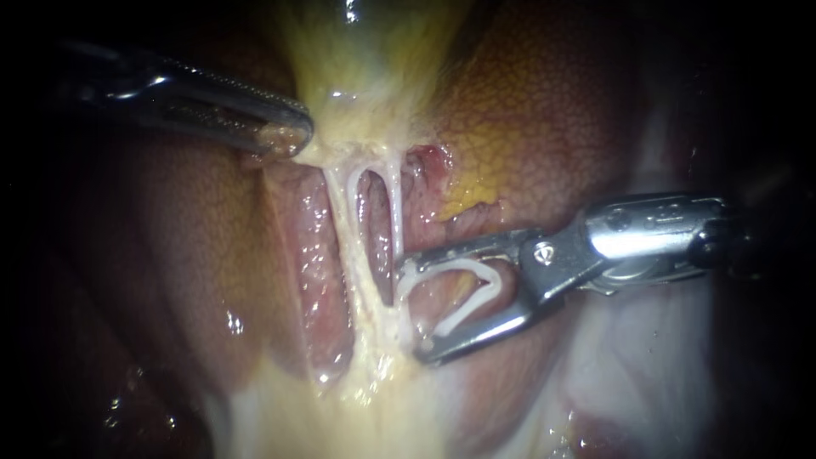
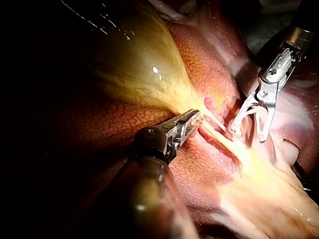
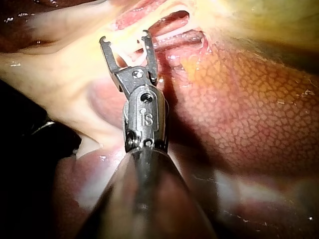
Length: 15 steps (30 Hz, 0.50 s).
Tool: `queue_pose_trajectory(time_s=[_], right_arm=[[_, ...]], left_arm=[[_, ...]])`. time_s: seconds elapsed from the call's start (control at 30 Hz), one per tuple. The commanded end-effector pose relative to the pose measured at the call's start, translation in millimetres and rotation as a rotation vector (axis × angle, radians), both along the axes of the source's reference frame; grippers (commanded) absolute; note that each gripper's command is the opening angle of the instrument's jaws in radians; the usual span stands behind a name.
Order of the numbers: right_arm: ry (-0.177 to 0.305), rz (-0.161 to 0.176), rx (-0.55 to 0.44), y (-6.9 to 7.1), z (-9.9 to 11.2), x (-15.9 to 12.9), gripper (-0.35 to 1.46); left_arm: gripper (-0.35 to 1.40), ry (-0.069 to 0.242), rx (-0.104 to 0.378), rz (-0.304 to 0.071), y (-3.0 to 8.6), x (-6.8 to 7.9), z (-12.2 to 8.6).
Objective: Clipping first clip left tube
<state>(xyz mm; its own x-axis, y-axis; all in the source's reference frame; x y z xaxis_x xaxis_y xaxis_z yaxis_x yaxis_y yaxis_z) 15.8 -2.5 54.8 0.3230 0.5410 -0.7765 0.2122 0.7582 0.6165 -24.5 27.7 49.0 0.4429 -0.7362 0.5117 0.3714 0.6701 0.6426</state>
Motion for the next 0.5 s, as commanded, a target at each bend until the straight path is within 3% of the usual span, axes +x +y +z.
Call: queue_pose_trajectory(time_s=[0.03, 0.5], right_arm=[[-0.004, 0.003, 0.004, 0.0, 0.2, 0.1, 0.54], [-0.008, -0.005, 0.013, 0.0, 3.0, 1.0, 0.54]], left_arm=[[-0.35, 0.0, 0.0, 0.0, 0.0, 0.0, 0.0], [-0.35, 0.001, -0.001, -0.001, -0.1, -0.1, 0.1]])
